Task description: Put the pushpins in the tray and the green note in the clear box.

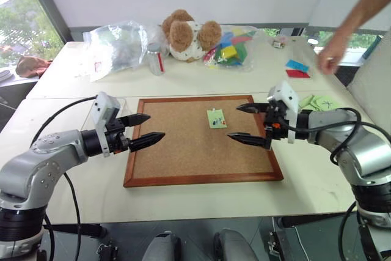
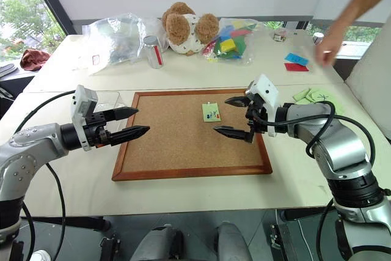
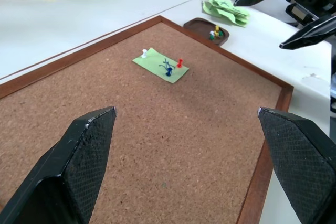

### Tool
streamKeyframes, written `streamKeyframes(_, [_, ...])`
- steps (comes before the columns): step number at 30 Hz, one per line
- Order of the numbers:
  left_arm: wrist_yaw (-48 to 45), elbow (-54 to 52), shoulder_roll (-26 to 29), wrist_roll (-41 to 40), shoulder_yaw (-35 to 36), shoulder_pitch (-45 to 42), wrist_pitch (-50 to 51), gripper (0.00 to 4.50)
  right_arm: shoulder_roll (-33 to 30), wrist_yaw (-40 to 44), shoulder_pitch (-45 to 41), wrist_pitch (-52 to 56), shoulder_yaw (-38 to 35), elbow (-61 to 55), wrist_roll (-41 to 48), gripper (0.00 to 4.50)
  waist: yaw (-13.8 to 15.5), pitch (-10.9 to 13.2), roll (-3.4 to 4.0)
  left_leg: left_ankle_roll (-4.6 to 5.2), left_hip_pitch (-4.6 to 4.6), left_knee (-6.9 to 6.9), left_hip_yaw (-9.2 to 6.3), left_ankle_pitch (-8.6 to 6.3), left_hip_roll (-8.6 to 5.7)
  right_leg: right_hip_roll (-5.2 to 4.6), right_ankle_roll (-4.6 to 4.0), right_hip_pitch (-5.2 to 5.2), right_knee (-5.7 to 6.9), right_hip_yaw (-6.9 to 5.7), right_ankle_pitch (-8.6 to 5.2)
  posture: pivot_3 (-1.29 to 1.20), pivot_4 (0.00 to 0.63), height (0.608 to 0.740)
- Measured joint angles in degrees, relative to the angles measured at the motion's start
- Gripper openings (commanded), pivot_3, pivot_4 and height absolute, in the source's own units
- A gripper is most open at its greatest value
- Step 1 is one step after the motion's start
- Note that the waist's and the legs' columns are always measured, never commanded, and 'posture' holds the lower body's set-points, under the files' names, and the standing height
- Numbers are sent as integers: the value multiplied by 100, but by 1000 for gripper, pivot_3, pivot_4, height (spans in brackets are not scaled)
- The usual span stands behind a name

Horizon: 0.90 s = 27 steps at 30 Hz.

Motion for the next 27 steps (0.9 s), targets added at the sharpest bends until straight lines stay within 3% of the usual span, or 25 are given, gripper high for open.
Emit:
streamKeyframes(20, [332,-31,-129,177,-33,119,-111,4439,131,6,-2,-194,133,202,-301,4500,2,0,0,0,0,1,0,0,0,0,0,0,0,0,0,0,150,740])
streamKeyframes(27, [497,78,-486,892,-523,139,-648,4439,183,-13,-2,-205,133,205,-323,4500,4,0,0,0,0,1,0,0,-1,0,0,0,0,0,0,0,150,740])
